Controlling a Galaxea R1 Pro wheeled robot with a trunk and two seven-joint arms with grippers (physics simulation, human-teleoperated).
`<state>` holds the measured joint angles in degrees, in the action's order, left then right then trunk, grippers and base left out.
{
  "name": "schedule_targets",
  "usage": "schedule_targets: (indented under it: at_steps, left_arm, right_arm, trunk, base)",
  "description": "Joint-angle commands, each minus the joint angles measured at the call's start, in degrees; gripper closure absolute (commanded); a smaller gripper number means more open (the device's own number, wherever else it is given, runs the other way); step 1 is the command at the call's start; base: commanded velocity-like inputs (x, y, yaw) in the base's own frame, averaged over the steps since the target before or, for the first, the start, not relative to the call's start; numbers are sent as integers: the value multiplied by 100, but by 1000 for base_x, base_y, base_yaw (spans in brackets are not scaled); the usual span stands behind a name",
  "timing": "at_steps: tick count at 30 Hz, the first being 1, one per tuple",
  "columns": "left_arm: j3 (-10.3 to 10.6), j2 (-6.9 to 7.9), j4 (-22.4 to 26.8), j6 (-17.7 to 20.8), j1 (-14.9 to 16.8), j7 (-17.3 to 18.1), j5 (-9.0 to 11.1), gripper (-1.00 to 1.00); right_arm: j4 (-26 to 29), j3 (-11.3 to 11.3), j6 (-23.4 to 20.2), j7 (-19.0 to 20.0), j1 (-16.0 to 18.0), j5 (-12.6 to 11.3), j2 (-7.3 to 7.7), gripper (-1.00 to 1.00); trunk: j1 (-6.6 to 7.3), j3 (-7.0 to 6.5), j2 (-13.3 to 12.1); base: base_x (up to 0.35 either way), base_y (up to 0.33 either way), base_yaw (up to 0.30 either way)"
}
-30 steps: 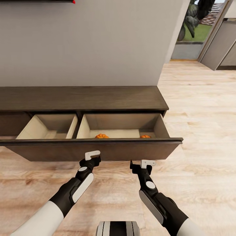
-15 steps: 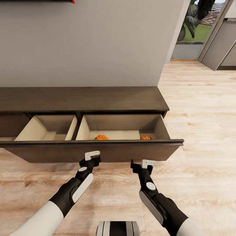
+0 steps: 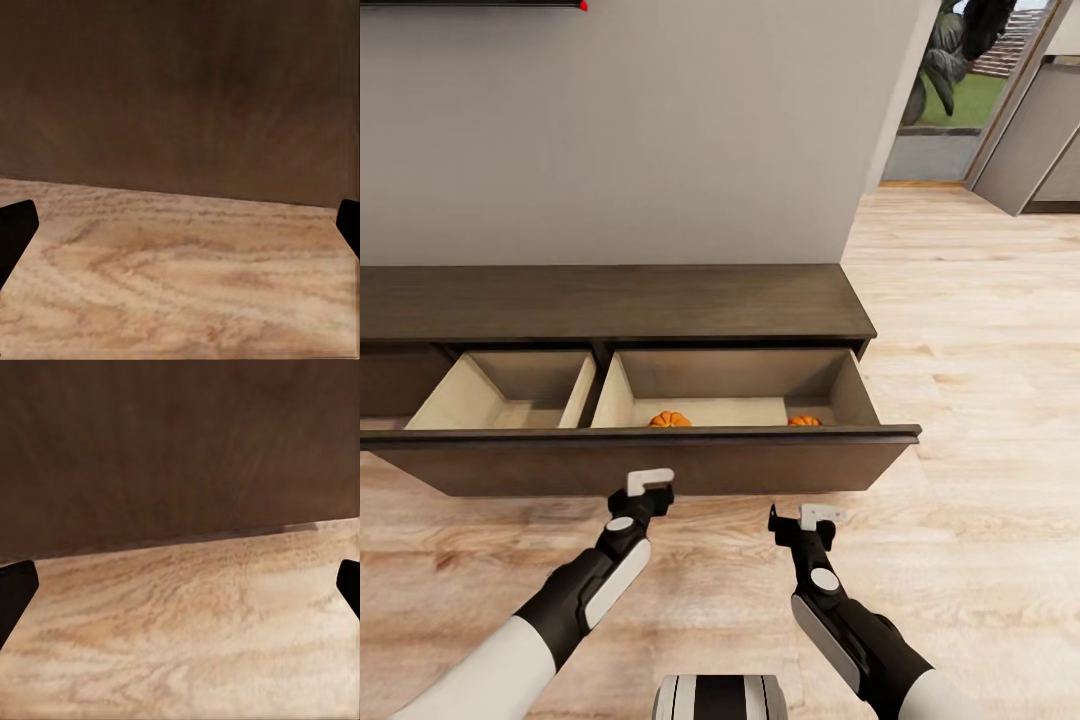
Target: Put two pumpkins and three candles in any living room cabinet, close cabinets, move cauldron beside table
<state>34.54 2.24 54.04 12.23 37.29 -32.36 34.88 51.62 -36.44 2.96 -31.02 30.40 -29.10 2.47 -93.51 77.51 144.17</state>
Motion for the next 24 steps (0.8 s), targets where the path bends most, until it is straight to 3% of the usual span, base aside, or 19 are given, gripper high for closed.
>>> schedule_targets:
  at_steps: [1,7,15,24]
  left_arm:
    - [75,8,10,18,6,-47,29,-100]
    - [197,7,10,16,6,-46,28,-100]
    - [214,13,9,18,6,-38,35,-100]
    - [253,10,2,17,6,-37,37,-100]
  right_arm:
    - [2,-32,68,-37,8,-60,5,-100]
    - [-180,-41,442,26,34,-56,5,-100]
    - [-465,-57,511,59,153,-8,-44,-100]
    - [-484,-65,489,65,429,252,-179,-100]
  trunk:
    - [1,4,2]
    - [1,4,2]
    - [1,4,2]
    - [1,4,2]
  base:
    - [0,0,0]
    - [0,0,0]
    - [0,0,0]
    - [0,0,0]
